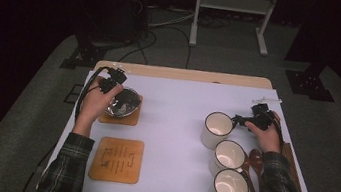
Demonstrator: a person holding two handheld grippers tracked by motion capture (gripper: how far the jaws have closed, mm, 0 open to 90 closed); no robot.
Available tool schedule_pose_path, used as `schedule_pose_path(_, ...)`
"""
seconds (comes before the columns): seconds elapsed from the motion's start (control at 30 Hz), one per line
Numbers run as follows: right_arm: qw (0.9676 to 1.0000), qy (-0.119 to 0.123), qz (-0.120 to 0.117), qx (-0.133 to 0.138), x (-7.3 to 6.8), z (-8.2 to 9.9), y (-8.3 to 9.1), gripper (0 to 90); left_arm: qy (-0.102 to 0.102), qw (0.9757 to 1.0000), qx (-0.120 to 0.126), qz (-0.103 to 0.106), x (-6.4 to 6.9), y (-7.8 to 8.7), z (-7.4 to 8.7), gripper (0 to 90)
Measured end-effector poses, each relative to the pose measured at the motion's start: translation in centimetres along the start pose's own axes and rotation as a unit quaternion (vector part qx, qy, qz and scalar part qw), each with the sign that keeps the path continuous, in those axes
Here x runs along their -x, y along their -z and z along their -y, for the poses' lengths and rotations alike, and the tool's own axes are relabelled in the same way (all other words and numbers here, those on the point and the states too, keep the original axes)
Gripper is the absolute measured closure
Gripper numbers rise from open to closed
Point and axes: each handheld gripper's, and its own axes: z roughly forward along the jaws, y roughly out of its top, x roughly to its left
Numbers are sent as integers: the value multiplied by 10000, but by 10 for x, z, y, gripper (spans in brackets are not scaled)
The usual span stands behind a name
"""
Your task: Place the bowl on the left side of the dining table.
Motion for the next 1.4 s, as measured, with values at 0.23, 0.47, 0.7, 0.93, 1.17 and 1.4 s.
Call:
schedule_pose_path(0.23, 10000, -6, -11, -7, 0, 0, 0, 128, -203, 9997, -3, 111, 20, -3, 0, 92)
schedule_pose_path(0.47, 10000, -28, -20, -14, 1, 0, 0, 127, -384, 9991, -69, 185, 38, -9, 2, 92)
schedule_pose_path(0.7, 10000, -34, -21, -14, 0, 0, 0, 127, -567, 9981, -63, 219, 57, -13, 6, 92)
schedule_pose_path(0.93, 10000, -25, -19, -16, 1, 0, 0, 127, -732, 9968, -136, 274, 71, -16, 11, 92)
schedule_pose_path(1.17, 10000, -30, -19, -14, 0, 0, 0, 127, -867, 9956, -148, 327, 84, -18, 19, 92)
schedule_pose_path(1.4, 10000, -26, -18, -16, 0, 0, 0, 127, -1007, 9939, -197, 397, 99, -22, 27, 92)
